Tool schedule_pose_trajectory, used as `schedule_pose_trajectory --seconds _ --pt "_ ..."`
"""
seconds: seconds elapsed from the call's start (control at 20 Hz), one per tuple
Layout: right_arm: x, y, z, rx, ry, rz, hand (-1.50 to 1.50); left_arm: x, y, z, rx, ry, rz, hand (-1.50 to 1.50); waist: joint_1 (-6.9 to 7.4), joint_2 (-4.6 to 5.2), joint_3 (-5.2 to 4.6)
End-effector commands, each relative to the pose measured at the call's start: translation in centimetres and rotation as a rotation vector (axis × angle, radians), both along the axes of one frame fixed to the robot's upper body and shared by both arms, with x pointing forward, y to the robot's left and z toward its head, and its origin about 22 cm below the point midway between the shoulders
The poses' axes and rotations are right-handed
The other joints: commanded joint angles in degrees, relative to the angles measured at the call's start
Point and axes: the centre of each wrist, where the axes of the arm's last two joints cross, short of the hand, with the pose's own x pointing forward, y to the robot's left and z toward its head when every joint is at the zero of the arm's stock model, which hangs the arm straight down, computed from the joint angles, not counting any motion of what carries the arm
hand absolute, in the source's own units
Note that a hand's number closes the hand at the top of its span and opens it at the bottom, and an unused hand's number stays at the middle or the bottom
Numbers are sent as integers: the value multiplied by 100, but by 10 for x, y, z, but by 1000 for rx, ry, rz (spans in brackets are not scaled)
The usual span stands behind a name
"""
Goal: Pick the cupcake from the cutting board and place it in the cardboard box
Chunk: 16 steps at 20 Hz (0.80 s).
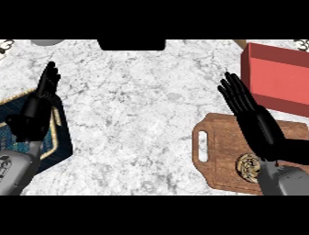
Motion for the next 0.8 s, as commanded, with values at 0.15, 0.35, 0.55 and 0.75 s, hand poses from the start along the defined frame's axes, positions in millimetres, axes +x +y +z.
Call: schedule_pose_trajectory --seconds 0.15,0.35,0.55,0.75 --pt "-57 -33 -67 -194 249 -354 -150 -13 -18 -11 17 100 -158 0 -347 -155 -38" --pt "-54 -102 -55 -677 130 -503 -150 -16 -28 -14 20 135 -213 0 -622 -95 -200" --pt "-99 -117 -86 -988 85 -619 -150 -23 -36 -21 14 188 -275 0 -518 -154 -86" --pt "-131 -111 -84 -1207 -42 -655 -150 -24 -39 -15 11 219 -302 0 -420 -207 -77"
